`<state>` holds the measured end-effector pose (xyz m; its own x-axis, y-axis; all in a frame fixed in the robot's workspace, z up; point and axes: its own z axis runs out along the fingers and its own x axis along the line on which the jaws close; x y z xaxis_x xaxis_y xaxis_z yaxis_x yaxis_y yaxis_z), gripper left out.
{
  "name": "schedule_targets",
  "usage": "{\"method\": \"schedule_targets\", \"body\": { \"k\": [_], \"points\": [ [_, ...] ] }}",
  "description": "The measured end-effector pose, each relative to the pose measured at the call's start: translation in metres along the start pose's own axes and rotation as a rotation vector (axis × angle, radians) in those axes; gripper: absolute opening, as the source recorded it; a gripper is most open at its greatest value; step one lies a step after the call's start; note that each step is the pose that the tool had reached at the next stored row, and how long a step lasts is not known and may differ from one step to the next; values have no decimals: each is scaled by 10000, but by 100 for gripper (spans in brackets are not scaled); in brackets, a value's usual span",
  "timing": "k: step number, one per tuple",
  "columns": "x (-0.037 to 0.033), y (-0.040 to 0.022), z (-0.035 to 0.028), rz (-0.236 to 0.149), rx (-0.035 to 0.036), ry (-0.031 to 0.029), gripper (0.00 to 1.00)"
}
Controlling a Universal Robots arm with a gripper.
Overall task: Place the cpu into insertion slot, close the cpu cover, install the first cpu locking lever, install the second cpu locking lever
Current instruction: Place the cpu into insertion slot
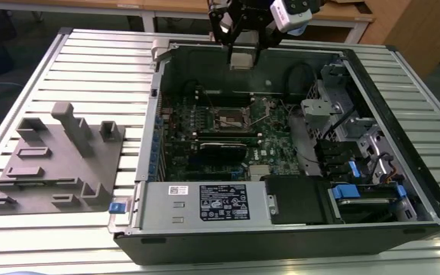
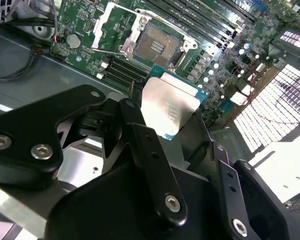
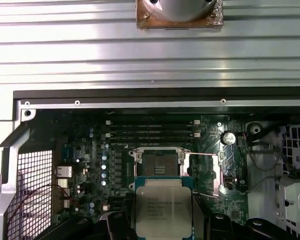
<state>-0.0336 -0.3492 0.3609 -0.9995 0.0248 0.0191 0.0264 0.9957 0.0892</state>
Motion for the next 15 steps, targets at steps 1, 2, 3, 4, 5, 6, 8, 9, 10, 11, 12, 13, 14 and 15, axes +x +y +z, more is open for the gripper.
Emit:
{"method": "schedule_targets", "body": {
  "k": [1,2,3,4,5,6,8,9,10,11,12,13,14,15],
  "points": [
    [0,-1,14,-1,0,-1,54],
    [0,-2,22,-1,1,0,54],
    [0,-2,23,0,3,0,54],
    [0,-2,24,0,2,0,54],
    [0,-2,23,0,3,0,54],
    [0,-2,24,0,2,0,54],
    [-1,-3,36,-1,-2,-2,54],
    [-1,-5,46,0,-1,-2,54],
    [-1,-5,60,-1,1,-2,54],
    [-1,-7,76,-1,1,-3,54],
    [-2,-9,95,-1,0,-4,54],
    [-2,-10,113,-1,0,-6,54],
    [-2,-12,130,-1,0,-7,54],
    [-3,-13,147,-1,1,-7,54]
  ]
}}
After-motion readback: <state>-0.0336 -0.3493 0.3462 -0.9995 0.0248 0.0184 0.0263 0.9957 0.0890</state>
